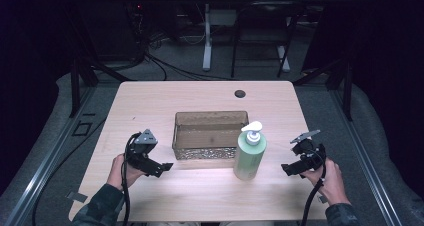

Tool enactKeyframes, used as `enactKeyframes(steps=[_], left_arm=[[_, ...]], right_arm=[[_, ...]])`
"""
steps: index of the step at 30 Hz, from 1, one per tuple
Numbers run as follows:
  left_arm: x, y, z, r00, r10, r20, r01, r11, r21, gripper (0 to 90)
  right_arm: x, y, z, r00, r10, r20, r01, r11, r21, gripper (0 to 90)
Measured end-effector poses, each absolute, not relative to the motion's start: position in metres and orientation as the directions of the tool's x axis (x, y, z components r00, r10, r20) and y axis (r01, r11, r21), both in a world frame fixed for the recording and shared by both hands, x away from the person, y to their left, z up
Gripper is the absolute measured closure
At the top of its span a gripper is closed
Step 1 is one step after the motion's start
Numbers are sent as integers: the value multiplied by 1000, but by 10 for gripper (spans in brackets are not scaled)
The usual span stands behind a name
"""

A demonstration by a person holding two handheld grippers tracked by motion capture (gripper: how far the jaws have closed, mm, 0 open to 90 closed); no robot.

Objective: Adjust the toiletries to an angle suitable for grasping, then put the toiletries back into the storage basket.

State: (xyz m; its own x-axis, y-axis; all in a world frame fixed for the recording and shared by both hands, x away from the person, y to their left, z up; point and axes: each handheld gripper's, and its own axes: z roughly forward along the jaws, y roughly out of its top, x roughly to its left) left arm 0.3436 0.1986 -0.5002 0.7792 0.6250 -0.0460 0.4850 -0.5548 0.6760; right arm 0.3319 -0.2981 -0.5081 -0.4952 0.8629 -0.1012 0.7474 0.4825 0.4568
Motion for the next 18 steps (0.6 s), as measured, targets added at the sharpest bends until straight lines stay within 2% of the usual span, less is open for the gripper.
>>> enactKeyframes(steps=[18], left_arm=[[357,209,-513,760,647,-62,535,-568,625,0]], right_arm=[[330,-294,-501,-548,829,-113,723,537,434,9]])
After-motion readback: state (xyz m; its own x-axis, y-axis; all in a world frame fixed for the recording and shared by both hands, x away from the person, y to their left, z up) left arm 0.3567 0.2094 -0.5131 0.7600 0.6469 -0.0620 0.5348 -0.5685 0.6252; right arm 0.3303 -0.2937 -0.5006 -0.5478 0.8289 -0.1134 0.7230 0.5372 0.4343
